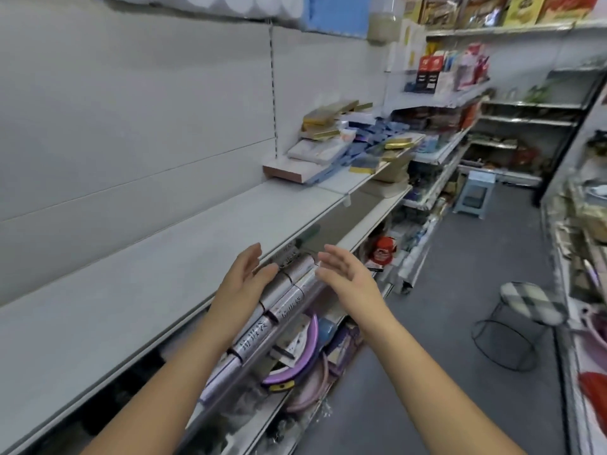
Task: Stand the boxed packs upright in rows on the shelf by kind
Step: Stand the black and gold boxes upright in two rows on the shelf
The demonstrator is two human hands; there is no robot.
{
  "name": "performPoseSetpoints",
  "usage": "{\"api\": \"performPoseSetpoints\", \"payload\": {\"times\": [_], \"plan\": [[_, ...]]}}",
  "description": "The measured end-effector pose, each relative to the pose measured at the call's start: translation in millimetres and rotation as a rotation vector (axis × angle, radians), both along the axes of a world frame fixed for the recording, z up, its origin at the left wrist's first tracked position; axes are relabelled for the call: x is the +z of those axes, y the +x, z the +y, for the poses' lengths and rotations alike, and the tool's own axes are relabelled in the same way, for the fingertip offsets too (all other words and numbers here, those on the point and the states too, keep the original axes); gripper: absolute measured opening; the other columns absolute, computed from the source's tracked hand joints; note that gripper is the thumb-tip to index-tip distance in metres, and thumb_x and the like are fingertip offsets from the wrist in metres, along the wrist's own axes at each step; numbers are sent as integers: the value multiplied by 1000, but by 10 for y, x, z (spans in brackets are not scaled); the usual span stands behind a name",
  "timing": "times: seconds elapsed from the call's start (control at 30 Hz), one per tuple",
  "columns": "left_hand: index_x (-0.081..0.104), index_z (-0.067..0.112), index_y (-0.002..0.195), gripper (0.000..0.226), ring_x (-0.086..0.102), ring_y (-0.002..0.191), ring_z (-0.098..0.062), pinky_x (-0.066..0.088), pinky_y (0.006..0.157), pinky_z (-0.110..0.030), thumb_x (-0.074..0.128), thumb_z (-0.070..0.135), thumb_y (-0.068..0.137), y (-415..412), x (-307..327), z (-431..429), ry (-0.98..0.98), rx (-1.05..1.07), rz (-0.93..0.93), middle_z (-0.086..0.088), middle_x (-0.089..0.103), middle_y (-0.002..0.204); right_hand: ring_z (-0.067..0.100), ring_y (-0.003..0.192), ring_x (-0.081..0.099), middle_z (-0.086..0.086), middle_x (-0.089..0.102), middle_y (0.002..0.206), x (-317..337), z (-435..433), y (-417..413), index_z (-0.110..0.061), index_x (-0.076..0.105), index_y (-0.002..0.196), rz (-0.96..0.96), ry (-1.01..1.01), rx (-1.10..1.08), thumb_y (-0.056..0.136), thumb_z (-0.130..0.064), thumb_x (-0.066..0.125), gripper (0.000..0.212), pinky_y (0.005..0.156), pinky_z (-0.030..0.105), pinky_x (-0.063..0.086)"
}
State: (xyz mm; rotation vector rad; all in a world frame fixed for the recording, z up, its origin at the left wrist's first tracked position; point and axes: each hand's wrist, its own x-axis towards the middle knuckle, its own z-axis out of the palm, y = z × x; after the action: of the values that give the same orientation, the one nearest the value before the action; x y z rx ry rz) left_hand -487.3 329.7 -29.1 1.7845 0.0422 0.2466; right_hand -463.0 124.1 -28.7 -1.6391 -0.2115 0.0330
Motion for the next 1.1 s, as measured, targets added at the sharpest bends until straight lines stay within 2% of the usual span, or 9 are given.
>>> {"api": "performPoseSetpoints", "payload": {"times": [0.07, 0.2, 0.37, 0.57, 0.7, 0.8, 0.93, 1.0, 1.1], "plan": [[43, 31, 153, 58, 44, 140, -2, 38, 110, -25, 63, 36, 99, 294, -6, -164, 8, -23, 3, 13, 45, 157, -3, 121, 57, -10, 63, 134, -25, -122, 235, -22, 52, 143, 4, 6, -20, 96, -17, 68, 50, 86, 8, 49], [44, 29, 152, 58, 43, 138, 0, 35, 92, -6, 64, 35, 99, 955, -22, -400, 10, -61, -28, 12, 47, 155, -9, 115, 57, -10, 63, 132, 0, -272, 782, -23, 52, 142, -2, -8, -40, 96, -16, 68, 49, 84, 7, 49], [49, 29, 149, 51, 49, 136, -4, 39, 102, -19, 63, 30, 100, 1819, 37, -650, -73, -53, -29, 10, 53, 149, -3, 120, 58, -11, 64, 131, 157, -474, 1580, -24, 53, 140, -5, -19, -86, 96, -14, 68, 47, 85, 7, 50], [51, 31, 146, 49, 51, 112, 26, 43, 77, 1, 64, 30, 99, 2563, -74, -1184, -102, -144, 23, 19, 57, 140, -5, 116, 60, -10, 65, 130, 126, -833, 2318, -28, 56, 134, 14, 4, -112, 95, -14, 69, 43, 92, 14, 50], [53, 33, 143, 47, 51, 116, 22, 41, 80, -2, 65, 31, 98, 3088, -67, -1581, -85, -146, 22, 24, 58, 134, 1, 119, 62, -10, 66, 129, 96, -1307, 2814, -25, 56, 136, 18, 35, -151, 95, -15, 70, 44, 91, 15, 50], [49, 32, 147, 51, 51, 111, 26, 41, 81, -2, 65, 31, 98, 3473, -67, -1954, -66, -145, 21, 18, 56, 142, 1, 119, 61, -11, 66, 129, 66, -1724, 3233, -27, 56, 136, 16, 41, -137, 95, -16, 70, 45, 85, 11, 51], [45, 28, 151, 56, 51, 120, 12, 38, 83, -1, 66, 31, 98, 3951, -33, -2517, -9, -105, -15, 13, 52, 148, -1, 118, 61, -10, 65, 129, 28, -2304, 3788, -28, 56, 134, -4, 42, -70, 95, -15, 71, 44, 84, 9, 51], [47, 29, 149, 54, 50, 119, 12, 36, 84, -2, 65, 31, 98, 4172, 3, -2807, -6, -71, -13, 12, 52, 148, 0, 117, 62, -7, 66, 129, 51, -2621, 4048, -27, 57, 132, -2, 59, -60, 94, -13, 71, 42, 82, 9, 51], [48, 28, 148, 54, 50, 130, 0, 36, 93, -9, 66, 30, 98, 4464, 76, -3200, 12, -55, -15, 9, 51, 151, -5, 114, 60, -8, 66, 128, 107, -3049, 4385, -28, 57, 130, -6, 47, -42, 94, -14, 71, 41, 78, 6, 51]]}}
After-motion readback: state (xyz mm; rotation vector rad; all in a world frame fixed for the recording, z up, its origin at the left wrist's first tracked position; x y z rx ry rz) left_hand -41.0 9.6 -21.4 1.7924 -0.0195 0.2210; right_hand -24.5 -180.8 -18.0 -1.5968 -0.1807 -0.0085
